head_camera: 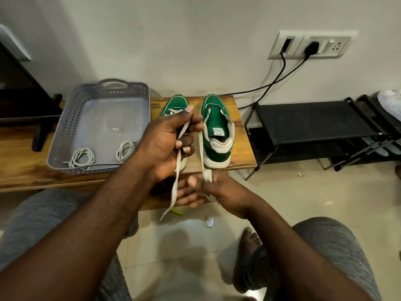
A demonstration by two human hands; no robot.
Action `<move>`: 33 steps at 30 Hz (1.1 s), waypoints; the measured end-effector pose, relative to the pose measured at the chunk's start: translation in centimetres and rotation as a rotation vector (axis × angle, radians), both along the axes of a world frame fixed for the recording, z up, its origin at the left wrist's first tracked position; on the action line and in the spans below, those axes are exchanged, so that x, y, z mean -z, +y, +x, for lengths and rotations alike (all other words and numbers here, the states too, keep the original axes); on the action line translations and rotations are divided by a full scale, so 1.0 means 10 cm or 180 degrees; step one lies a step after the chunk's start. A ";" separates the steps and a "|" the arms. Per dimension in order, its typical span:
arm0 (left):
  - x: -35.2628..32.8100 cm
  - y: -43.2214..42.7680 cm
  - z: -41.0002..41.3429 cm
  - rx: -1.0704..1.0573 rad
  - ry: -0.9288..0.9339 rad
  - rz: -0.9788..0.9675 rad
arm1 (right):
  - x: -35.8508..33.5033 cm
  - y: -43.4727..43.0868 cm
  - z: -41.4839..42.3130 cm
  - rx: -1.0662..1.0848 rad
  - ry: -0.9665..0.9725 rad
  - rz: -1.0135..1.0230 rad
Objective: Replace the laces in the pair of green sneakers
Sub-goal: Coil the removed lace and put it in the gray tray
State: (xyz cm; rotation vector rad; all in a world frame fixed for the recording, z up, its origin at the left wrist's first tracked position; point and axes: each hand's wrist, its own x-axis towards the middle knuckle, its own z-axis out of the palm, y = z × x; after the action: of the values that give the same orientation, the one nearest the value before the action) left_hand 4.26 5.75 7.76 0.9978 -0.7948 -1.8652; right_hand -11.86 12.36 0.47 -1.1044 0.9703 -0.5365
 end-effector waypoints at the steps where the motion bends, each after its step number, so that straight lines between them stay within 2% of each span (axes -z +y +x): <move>1: 0.01 -0.02 0.01 -0.0098 -0.0026 -0.0015 | -0.01 0.02 0.01 -0.0151 0.0107 -0.0046; 3: 0.03 -0.06 0.04 -0.0297 -0.0198 -0.0076 | -0.04 0.06 0.03 -0.0367 0.0073 0.0028; 4: 0.05 -0.09 0.05 -0.0410 -0.0468 -0.0173 | -0.06 0.08 0.04 -0.0452 -0.0039 0.0095; 7: 0.11 -0.14 0.09 -0.0642 -0.1858 -0.0746 | -0.12 0.10 0.06 -0.0627 -0.0449 0.0221; 9: 0.13 -0.13 0.09 -0.0291 -0.2815 -0.1217 | -0.14 0.10 0.05 -0.0642 -0.0659 0.0247; 11: 0.15 -0.09 0.08 0.0471 -0.3660 -0.1501 | -0.16 0.09 0.03 -0.0550 -0.0842 0.0244; 14: 0.18 -0.04 0.08 0.1318 -0.4374 -0.1832 | -0.18 0.07 0.00 -0.0410 -0.1120 0.0258; 16: 0.17 -0.04 0.10 0.1300 -0.4319 -0.2026 | -0.19 0.06 -0.03 -0.0366 -0.1300 0.0313; 20: 0.11 -0.02 0.11 0.0631 -0.3288 -0.2266 | -0.22 0.04 -0.08 -0.0289 -0.1621 0.0363; 21: 0.08 -0.01 0.11 0.0736 -0.2940 -0.2274 | -0.23 0.03 -0.09 -0.0276 -0.1701 0.0366; 23: 0.04 0.01 0.12 0.1396 -0.2236 -0.2001 | -0.23 0.03 -0.11 -0.0255 -0.1863 0.0367; 25: 0.05 0.03 0.13 0.2086 -0.1865 -0.1799 | -0.24 0.02 -0.11 -0.0234 -0.2010 0.0353; 27: 0.11 0.03 0.11 0.2292 -0.1720 -0.1777 | -0.26 0.02 -0.11 -0.0222 -0.2087 0.0359; 30: 0.17 0.00 0.08 0.1740 -0.1882 -0.1933 | -0.30 0.03 -0.13 -0.0176 -0.2064 0.0355; 33: 0.19 -0.02 0.05 0.1272 -0.1899 -0.2232 | -0.34 0.05 -0.11 -0.0061 -0.1791 0.0312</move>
State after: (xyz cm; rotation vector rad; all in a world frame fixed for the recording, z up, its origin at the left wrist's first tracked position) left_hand 4.74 5.53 5.85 0.9657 -1.9581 -1.3850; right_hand -12.99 12.91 3.88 -0.8069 0.4875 -0.7265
